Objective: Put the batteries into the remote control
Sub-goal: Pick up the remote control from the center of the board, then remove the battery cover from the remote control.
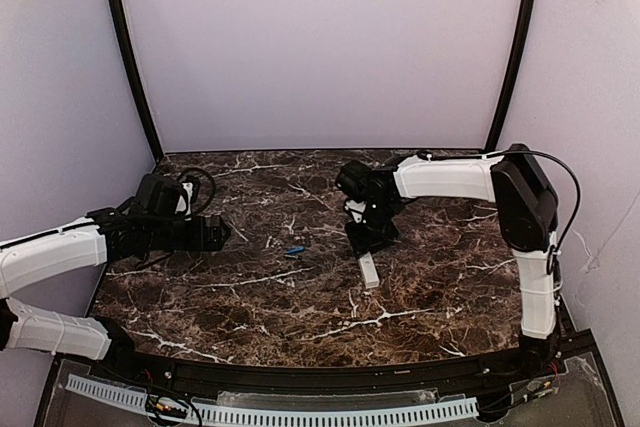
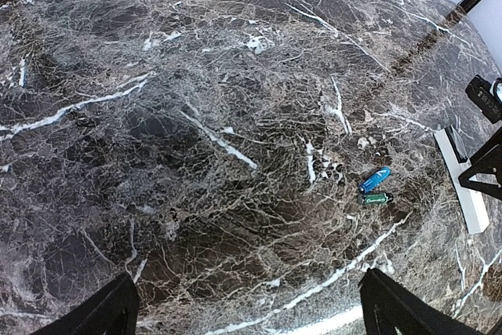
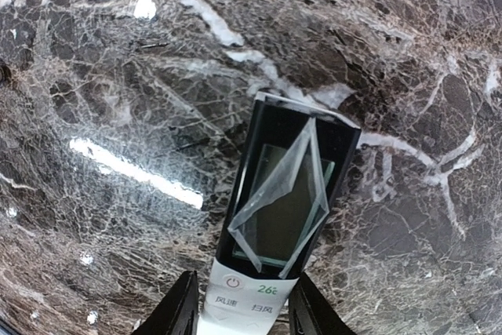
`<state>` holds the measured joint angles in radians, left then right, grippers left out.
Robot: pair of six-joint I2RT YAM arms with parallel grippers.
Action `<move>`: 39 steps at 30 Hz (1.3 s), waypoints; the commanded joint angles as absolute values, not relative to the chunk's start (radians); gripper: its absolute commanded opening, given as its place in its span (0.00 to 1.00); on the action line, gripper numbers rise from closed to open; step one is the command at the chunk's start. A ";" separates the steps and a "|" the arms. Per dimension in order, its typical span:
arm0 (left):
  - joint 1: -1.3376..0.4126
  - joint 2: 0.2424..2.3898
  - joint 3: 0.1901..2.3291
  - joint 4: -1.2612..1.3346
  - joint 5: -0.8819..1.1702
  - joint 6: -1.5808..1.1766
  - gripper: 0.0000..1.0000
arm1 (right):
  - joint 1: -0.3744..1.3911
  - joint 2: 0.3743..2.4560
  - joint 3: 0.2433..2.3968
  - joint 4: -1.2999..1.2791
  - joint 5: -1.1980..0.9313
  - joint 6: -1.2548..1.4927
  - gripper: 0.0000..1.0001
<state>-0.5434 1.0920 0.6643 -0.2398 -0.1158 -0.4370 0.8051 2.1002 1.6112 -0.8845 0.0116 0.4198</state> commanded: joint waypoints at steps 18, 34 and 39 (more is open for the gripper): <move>-0.545 1.066 0.637 -0.175 -0.043 -0.412 1.00 | 0.786 1.994 1.591 -0.780 -0.119 0.381 0.00; -0.558 0.993 0.584 0.378 0.499 -0.515 0.97 | 0.599 1.453 1.105 0.240 -0.866 0.599 0.00; -0.586 1.089 0.625 0.497 0.569 -0.559 0.93 | 0.587 1.434 0.947 0.617 -0.965 0.767 0.00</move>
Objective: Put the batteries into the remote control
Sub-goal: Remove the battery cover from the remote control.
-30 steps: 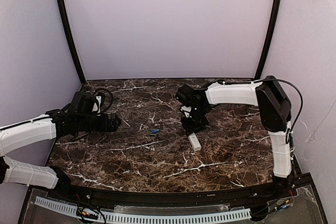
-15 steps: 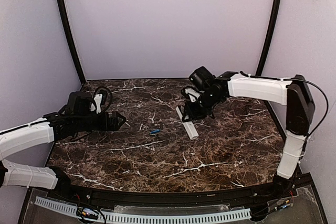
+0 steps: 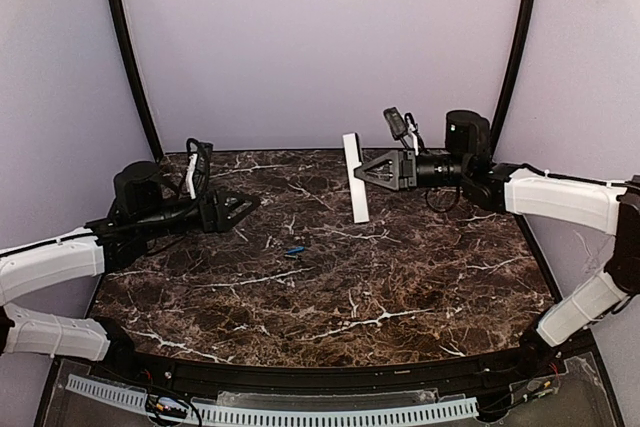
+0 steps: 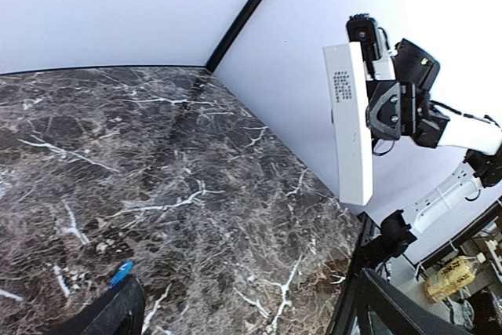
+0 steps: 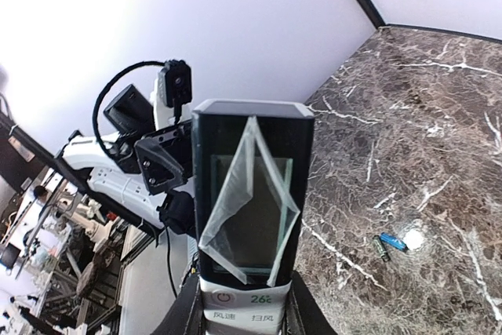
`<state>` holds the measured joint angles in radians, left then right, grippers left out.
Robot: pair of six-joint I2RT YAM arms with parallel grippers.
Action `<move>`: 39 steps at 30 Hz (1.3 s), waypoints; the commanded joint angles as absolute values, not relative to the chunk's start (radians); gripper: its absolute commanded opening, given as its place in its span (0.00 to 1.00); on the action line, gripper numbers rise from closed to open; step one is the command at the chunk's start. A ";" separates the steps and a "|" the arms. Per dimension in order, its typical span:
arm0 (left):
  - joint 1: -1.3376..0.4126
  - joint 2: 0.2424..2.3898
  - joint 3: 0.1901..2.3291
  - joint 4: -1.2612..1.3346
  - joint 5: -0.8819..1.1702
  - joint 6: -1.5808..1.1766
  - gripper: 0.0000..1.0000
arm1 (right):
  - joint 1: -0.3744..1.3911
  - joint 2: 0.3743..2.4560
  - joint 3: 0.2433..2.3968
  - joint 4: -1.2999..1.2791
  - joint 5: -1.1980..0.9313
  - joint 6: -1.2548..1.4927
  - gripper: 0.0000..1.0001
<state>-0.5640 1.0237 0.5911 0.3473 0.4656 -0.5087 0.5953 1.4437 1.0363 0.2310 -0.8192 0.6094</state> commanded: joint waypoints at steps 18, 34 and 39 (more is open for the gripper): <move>-0.803 1.464 0.901 0.679 0.642 -0.607 0.75 | 0.586 1.502 0.788 1.079 -1.039 0.969 0.00; -0.845 1.603 1.004 0.774 0.711 -0.671 0.63 | 0.585 1.583 0.773 1.287 -1.090 1.106 0.00; -0.849 1.624 1.013 0.819 0.716 -0.706 0.58 | 0.585 1.585 0.767 1.294 -1.089 1.112 0.00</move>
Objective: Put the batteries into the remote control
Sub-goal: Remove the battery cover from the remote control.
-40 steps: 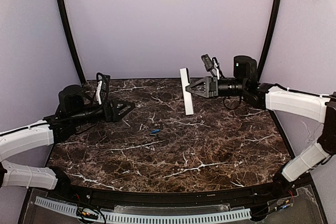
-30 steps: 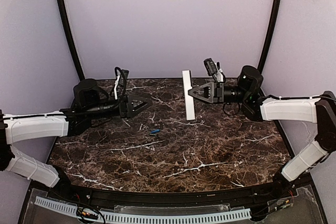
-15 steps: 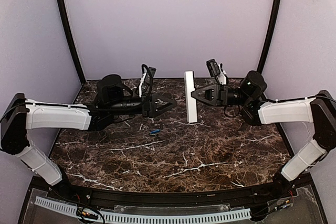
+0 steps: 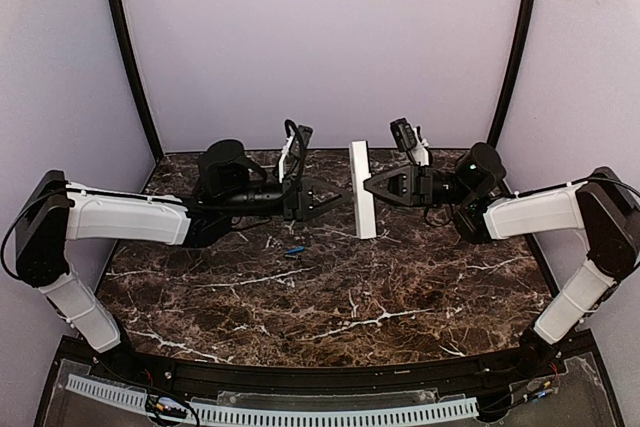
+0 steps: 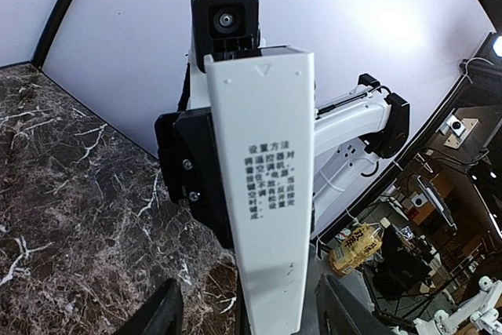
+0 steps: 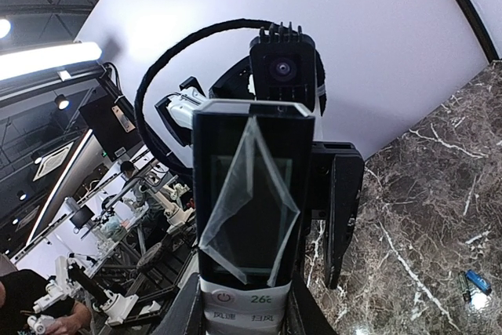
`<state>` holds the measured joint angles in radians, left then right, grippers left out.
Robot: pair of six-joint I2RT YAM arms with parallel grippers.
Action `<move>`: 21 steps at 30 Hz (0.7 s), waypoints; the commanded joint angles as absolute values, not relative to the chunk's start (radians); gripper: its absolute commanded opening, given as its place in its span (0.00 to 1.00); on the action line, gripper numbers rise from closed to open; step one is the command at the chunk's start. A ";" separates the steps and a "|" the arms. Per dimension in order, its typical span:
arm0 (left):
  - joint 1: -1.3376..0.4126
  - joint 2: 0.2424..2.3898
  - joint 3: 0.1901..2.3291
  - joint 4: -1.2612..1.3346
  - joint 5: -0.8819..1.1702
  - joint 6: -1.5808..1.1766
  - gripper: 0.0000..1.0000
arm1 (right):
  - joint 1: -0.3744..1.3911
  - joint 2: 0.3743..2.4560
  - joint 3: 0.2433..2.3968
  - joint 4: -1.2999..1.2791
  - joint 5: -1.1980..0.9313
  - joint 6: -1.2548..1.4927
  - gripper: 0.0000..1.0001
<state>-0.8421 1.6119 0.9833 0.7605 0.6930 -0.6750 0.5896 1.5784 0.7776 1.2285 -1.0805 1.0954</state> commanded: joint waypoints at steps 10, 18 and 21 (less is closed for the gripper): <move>-0.864 1.652 1.048 0.807 0.725 -0.710 0.53 | 0.585 1.584 0.764 1.274 -1.079 1.098 0.00; -0.872 1.667 1.068 0.772 0.710 -0.702 0.45 | 0.586 1.553 0.762 1.174 -1.055 1.026 0.00; -0.871 1.674 1.071 0.775 0.710 -0.705 0.38 | 0.585 1.549 0.761 1.168 -1.055 1.023 0.00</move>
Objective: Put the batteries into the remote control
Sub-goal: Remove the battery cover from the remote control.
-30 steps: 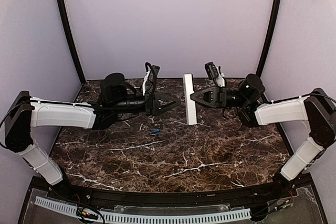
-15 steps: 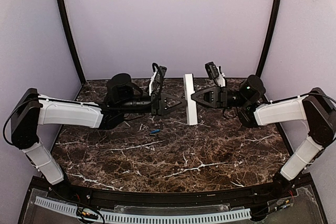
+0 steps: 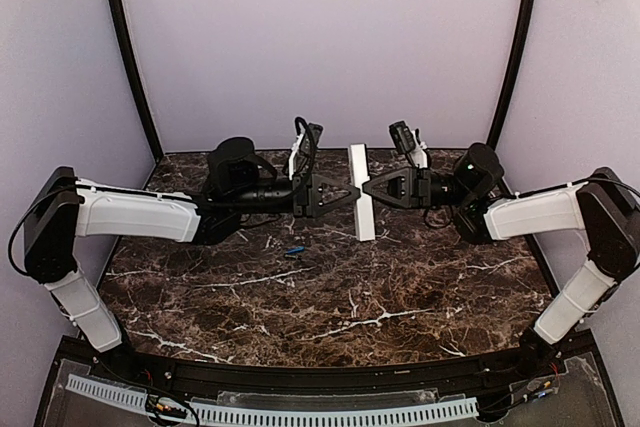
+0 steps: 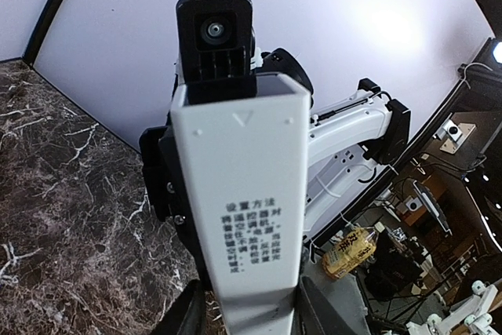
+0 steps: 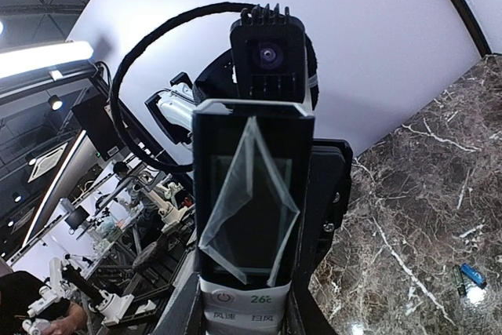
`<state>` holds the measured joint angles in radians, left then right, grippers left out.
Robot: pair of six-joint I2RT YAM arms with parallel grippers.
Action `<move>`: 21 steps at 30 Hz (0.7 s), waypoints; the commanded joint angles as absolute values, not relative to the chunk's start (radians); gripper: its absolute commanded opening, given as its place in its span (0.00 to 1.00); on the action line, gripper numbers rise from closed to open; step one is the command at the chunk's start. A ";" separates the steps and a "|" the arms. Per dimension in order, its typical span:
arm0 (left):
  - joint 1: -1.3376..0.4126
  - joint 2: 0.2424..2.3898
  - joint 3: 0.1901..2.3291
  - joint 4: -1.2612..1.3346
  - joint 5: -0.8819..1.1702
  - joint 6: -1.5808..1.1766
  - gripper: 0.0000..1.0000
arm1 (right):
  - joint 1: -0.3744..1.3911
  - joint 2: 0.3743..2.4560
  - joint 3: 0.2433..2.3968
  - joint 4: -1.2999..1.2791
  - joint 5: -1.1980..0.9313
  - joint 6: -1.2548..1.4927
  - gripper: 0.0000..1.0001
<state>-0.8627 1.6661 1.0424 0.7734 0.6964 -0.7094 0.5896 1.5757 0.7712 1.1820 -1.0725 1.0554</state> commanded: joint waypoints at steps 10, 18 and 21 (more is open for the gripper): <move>-0.886 1.697 1.065 0.817 0.729 -0.737 0.20 | 0.582 1.540 0.763 1.167 -1.021 1.018 0.00; -0.911 1.713 1.053 0.825 0.727 -0.738 0.18 | 0.565 1.511 0.767 1.144 -0.984 1.000 0.00; -0.920 1.719 1.047 0.822 0.720 -0.737 0.17 | 0.560 1.491 0.773 1.104 -0.963 0.973 0.00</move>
